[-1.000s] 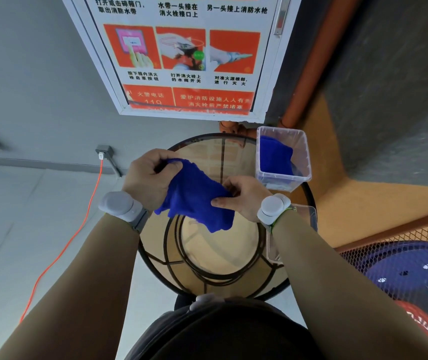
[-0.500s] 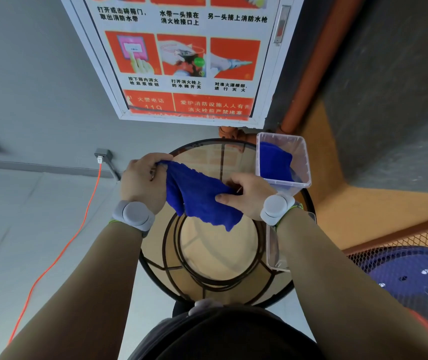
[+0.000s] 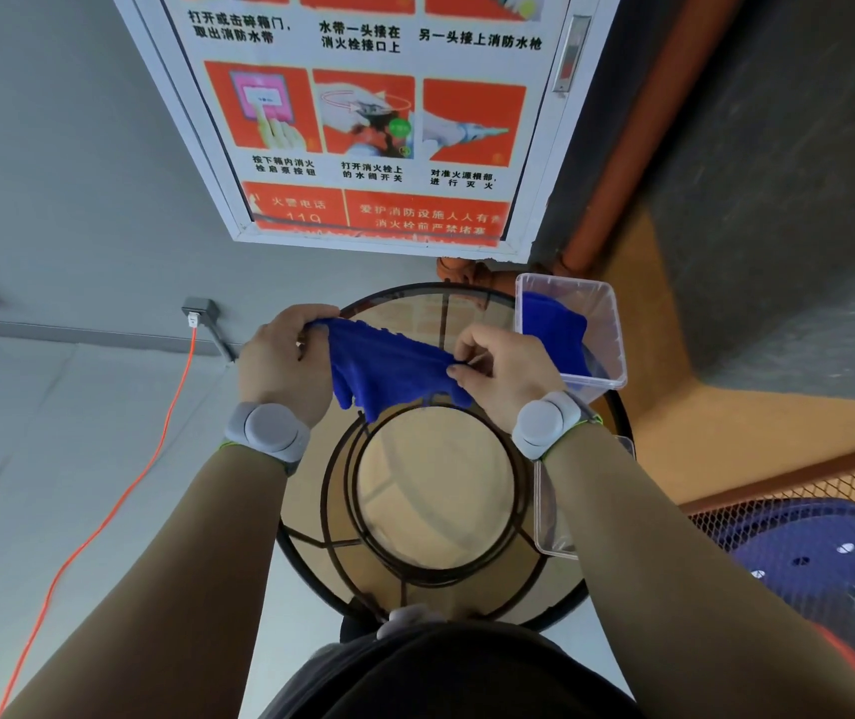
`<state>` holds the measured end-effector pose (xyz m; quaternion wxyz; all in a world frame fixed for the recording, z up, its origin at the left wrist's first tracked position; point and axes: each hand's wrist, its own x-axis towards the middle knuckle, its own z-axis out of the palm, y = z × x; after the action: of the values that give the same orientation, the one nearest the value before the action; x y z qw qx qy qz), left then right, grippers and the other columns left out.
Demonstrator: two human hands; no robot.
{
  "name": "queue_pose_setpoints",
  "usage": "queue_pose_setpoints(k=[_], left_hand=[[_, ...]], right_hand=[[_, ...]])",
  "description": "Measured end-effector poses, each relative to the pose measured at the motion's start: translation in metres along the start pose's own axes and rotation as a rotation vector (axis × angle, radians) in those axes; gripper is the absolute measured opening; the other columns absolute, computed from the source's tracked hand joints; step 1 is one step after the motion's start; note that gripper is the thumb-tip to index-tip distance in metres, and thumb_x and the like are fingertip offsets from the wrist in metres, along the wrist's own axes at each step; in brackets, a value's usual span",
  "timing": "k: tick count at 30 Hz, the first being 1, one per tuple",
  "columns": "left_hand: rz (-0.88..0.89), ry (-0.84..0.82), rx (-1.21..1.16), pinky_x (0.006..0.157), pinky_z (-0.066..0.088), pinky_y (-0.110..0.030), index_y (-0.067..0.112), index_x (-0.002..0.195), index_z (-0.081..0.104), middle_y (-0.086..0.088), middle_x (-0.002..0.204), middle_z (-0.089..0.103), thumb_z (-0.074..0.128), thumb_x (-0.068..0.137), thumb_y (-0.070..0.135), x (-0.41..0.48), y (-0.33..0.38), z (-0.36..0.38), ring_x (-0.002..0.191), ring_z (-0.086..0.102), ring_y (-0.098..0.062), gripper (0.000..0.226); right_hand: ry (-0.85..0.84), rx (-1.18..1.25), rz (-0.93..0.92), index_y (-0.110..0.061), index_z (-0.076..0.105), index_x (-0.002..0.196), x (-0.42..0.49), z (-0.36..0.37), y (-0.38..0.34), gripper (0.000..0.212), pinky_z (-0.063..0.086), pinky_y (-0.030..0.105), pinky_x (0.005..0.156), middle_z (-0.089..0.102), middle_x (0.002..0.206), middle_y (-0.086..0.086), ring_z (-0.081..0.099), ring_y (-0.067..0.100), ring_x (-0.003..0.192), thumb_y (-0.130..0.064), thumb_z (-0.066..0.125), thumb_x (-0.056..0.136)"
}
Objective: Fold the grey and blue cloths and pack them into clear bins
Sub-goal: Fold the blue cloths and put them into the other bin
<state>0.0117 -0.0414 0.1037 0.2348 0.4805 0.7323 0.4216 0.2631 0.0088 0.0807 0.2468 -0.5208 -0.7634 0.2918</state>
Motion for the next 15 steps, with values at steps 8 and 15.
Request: queue_pose_setpoints(k=[8, 15], left_hand=[[0.0, -0.012, -0.006, 0.079, 0.054, -0.029, 0.035, 0.118, 0.07, 0.013, 0.11, 0.072, 0.043, 0.104, 0.017, 0.03, -0.008, 0.009, 0.099, 0.066, -0.012, 0.035], [0.002, -0.04, 0.02, 0.07, 0.045, -0.017, 0.048, 0.108, 0.065, 0.033, 0.095, 0.064, 0.042, 0.1, 0.017, 0.059, -0.019, 0.022, 0.089, 0.061, 0.007, 0.039]], right_hand=[[-0.177, -0.033, 0.105, -0.035, 0.052, 0.098, 0.022, 0.004, 0.003, 0.019, 0.053, 0.023, 0.069, 0.066, 0.088, -0.012, 0.064, 0.007, 0.08, -0.032, 0.07, 0.094], [-0.291, -0.197, 0.146, -0.019, 0.067, 0.115, 0.054, 0.0, 0.001, 0.024, 0.051, 0.028, 0.081, 0.07, 0.106, -0.005, 0.067, 0.019, 0.1, -0.025, 0.072, 0.093]])
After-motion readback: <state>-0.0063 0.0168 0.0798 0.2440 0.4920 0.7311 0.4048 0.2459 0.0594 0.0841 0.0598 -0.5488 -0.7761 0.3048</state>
